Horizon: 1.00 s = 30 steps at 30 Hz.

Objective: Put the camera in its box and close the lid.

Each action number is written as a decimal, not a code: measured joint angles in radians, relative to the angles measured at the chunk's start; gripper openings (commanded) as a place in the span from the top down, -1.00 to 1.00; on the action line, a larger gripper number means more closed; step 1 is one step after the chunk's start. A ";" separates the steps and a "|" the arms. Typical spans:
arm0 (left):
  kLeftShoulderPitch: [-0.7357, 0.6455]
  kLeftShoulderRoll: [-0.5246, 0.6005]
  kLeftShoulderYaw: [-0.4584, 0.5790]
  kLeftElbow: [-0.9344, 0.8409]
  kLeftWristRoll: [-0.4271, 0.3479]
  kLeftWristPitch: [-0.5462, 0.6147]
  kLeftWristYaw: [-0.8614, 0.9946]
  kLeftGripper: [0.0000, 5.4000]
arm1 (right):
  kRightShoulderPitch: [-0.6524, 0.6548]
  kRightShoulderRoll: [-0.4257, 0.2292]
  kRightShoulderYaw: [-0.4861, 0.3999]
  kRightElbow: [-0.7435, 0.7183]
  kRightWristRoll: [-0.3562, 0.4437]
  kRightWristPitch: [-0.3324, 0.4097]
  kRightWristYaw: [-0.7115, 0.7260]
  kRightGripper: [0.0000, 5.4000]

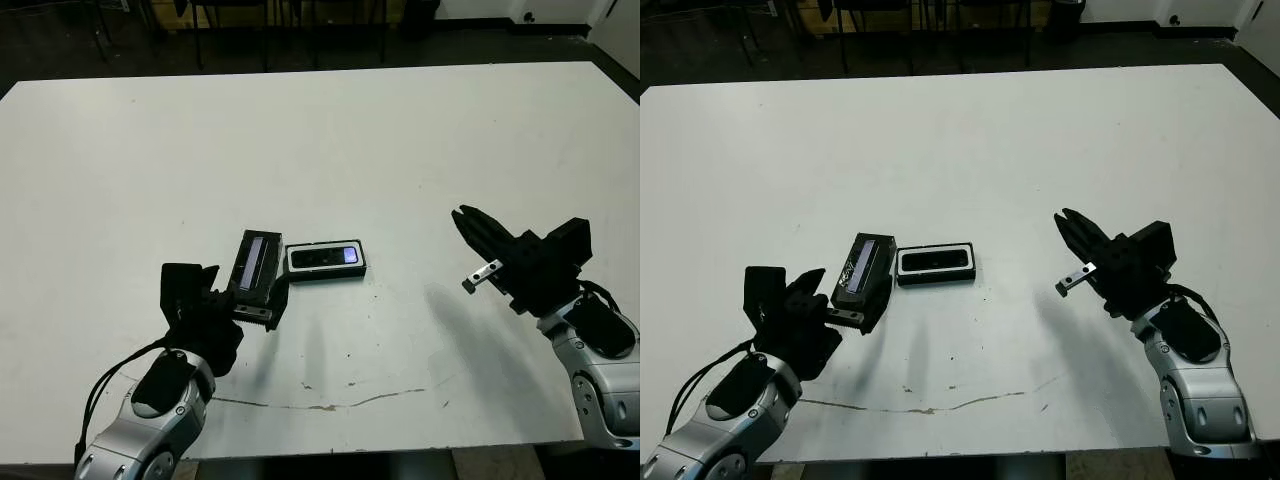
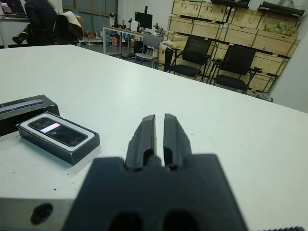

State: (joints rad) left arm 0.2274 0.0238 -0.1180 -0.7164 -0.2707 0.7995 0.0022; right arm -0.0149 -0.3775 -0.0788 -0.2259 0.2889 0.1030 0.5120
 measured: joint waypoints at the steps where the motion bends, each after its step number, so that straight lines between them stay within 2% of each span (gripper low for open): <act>1: 0.002 0.000 -0.002 0.003 0.002 -0.002 0.001 -0.99 | 0.000 0.000 0.000 0.000 0.001 0.000 0.001 1.00; 19: -0.001 -0.004 0.005 0.072 0.018 -0.004 -0.001 -0.99 | 0.013 -0.001 -0.003 -0.003 0.010 -0.002 -0.001 1.00; 30: -0.019 0.008 0.007 0.118 0.019 -0.002 -0.023 -0.99 | 0.018 -0.004 -0.003 -0.026 0.005 0.025 -0.015 1.00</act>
State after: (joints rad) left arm 0.2079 0.0316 -0.1110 -0.5980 -0.2522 0.7971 -0.0203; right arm 0.0035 -0.3811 -0.0813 -0.2515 0.2940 0.1277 0.4973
